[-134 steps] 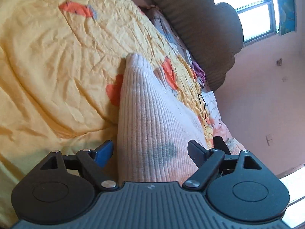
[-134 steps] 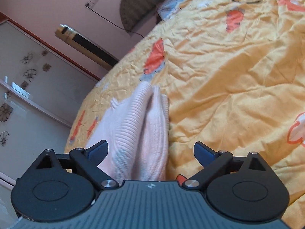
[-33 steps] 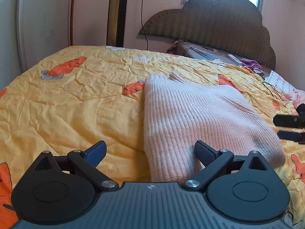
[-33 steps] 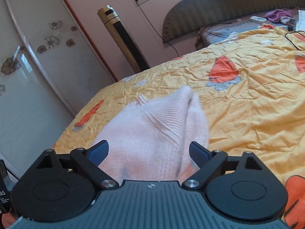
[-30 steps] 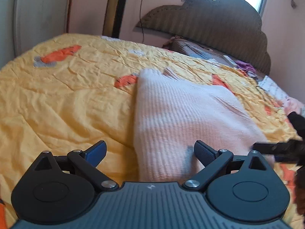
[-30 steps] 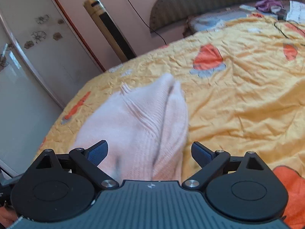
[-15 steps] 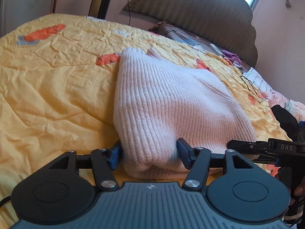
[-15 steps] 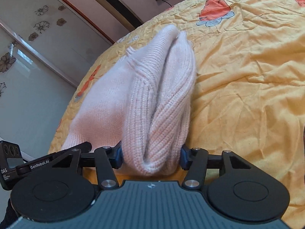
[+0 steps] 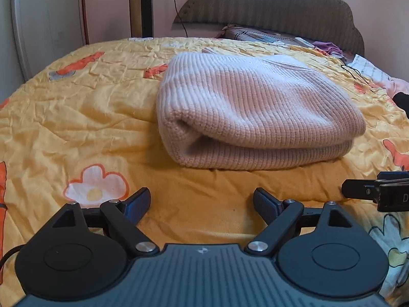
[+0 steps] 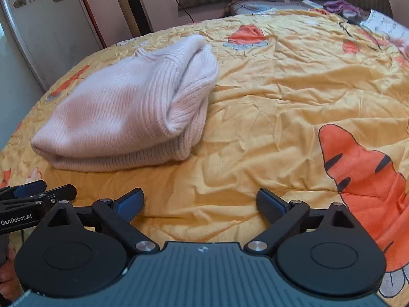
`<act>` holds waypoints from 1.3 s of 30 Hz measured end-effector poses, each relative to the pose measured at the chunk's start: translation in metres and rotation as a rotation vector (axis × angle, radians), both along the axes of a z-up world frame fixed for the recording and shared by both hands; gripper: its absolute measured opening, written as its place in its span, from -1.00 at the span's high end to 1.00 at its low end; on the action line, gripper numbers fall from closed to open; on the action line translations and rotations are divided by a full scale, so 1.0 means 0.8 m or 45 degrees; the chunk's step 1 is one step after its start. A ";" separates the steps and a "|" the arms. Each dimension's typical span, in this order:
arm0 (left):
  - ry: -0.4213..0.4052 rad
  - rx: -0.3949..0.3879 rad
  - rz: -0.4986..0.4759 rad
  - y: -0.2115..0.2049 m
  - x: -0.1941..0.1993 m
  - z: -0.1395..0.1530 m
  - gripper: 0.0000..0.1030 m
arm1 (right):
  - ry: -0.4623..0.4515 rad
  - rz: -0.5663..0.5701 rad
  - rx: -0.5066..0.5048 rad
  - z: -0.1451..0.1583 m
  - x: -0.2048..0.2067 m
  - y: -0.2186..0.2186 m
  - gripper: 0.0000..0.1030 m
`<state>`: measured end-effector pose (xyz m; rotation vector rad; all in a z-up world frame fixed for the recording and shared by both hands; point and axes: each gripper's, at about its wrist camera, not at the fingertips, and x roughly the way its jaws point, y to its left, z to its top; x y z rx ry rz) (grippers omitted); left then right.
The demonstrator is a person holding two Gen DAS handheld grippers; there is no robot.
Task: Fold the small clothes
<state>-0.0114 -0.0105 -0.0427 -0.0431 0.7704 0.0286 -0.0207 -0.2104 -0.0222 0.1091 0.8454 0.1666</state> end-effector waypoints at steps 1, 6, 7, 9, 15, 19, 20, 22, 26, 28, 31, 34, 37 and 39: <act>-0.004 0.016 -0.011 -0.001 0.000 -0.002 -0.83 | -0.011 0.006 -0.044 -0.004 -0.002 0.009 -0.96; -0.018 0.045 -0.012 -0.009 -0.002 -0.008 -1.00 | -0.033 0.007 -0.216 -0.012 -0.002 0.046 -1.00; -0.021 0.043 -0.011 -0.009 -0.002 -0.008 -1.00 | -0.033 -0.001 -0.221 -0.012 -0.001 0.051 -1.00; -0.027 0.037 -0.009 -0.009 -0.004 -0.008 -1.00 | -0.035 -0.011 -0.213 -0.012 0.001 0.057 -1.00; -0.038 0.041 -0.009 -0.010 -0.005 -0.009 -1.00 | -0.146 -0.034 -0.198 -0.022 0.001 0.056 -1.00; -0.042 0.038 -0.009 -0.010 -0.006 -0.009 -1.00 | -0.165 -0.051 -0.200 -0.023 0.001 0.058 -1.00; -0.043 0.037 -0.009 -0.010 -0.006 -0.009 -1.00 | -0.169 -0.055 -0.199 -0.023 0.000 0.059 -1.00; -0.044 0.035 -0.009 -0.009 -0.006 -0.009 -1.00 | -0.174 -0.065 -0.203 -0.024 -0.001 0.060 -1.00; -0.047 0.033 -0.008 -0.009 -0.006 -0.009 -1.00 | -0.178 -0.073 -0.204 -0.025 -0.003 0.061 -1.00; -0.053 0.022 -0.003 -0.007 -0.007 -0.009 -1.00 | -0.178 -0.072 -0.204 -0.025 -0.002 0.061 -1.00; -0.058 0.011 -0.001 -0.004 -0.008 -0.009 -1.00 | -0.178 -0.081 -0.206 -0.025 -0.006 0.061 -0.99; -0.060 0.003 -0.002 -0.003 -0.008 -0.009 -1.00 | -0.181 -0.081 -0.198 -0.026 -0.013 0.059 -0.99; -0.063 0.000 0.000 -0.002 -0.008 -0.009 -1.00 | -0.183 -0.082 -0.195 -0.026 -0.015 0.059 -0.99; -0.063 0.004 0.001 -0.002 -0.008 -0.010 -1.00 | -0.184 -0.084 -0.198 -0.026 -0.015 0.060 -0.99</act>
